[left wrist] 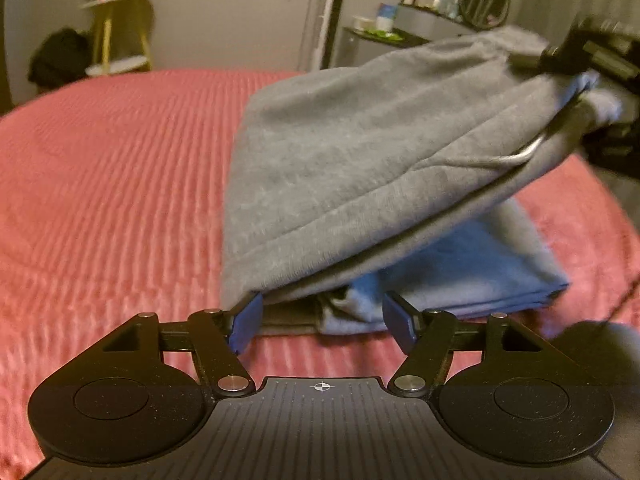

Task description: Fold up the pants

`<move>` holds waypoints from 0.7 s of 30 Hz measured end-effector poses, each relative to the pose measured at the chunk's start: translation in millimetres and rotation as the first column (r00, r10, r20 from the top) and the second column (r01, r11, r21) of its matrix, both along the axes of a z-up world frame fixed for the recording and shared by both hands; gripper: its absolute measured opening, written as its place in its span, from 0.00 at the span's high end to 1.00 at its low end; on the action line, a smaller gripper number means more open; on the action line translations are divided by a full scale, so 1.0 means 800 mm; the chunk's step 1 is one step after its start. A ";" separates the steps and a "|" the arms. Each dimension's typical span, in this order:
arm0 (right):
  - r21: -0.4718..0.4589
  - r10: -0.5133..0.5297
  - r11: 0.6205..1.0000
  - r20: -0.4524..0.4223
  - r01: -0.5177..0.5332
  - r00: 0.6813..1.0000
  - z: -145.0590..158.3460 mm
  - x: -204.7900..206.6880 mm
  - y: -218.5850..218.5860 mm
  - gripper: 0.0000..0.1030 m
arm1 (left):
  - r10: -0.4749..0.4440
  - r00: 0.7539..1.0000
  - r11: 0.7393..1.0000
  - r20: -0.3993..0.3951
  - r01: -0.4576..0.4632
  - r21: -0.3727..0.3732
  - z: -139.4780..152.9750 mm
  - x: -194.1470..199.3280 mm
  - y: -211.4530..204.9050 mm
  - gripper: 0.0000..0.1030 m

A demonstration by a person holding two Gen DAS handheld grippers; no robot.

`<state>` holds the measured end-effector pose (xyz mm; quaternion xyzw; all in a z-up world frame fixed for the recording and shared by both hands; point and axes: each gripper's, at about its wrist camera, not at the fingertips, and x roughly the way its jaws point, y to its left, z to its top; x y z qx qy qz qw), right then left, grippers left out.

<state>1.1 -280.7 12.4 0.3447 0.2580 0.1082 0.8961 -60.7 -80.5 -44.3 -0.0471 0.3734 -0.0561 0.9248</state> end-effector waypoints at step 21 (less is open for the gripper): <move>0.000 -0.081 0.997 -0.081 0.081 0.993 -0.045 -0.008 -0.050 0.55 | 0.066 0.998 0.992 0.001 -0.066 0.109 0.005 0.020 -0.003 0.81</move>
